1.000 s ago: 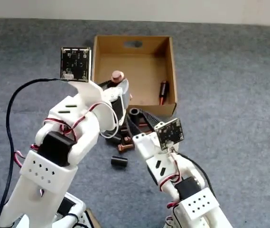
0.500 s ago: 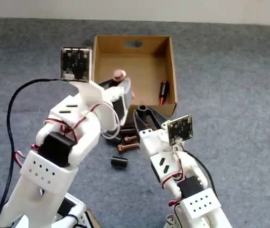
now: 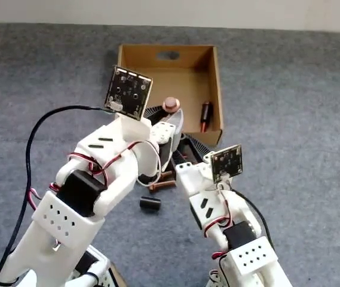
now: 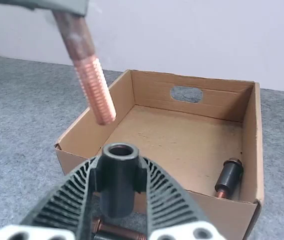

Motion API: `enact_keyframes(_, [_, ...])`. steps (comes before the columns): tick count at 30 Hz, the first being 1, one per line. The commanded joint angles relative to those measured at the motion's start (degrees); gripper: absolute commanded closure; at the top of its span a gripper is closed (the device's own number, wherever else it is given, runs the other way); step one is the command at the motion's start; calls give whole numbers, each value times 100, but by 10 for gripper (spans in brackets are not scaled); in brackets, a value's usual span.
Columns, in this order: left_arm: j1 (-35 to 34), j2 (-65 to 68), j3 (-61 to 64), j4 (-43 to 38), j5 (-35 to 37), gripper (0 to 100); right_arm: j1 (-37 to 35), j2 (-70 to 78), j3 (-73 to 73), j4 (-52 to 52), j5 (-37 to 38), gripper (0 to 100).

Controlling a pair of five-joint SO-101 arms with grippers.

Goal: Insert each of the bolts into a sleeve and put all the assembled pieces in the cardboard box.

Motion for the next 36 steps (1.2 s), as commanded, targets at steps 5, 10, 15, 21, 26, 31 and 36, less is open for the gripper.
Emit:
enact_keyframes(5, [57, -92, 13, -167, -70, 992, 92, -110, -268, -171, -62, 993])
enact_keyframes(10, [57, -92, 303, -607, -70, 992, 92, -110, -268, -171, -62, 993])
enact_keyframes(15, [57, -92, 321, -659, -79, 992, 92, -110, -268, -171, -62, 993])
enact_keyframes(21, [57, -92, 303, -659, -88, 992, 92, -110, -277, -171, -62, 993])
enact_keyframes(26, [57, -57, 189, -651, -88, 993, 92, -110, -277, -171, -62, 993])
enact_keyframes(31, [66, 462, -295, -352, -97, 993, 92, -110, -268, -171, -62, 993])
enact_keyframes(36, [268, 725, -690, 211, -97, 993, 92, -110, -268, -171, -62, 993])
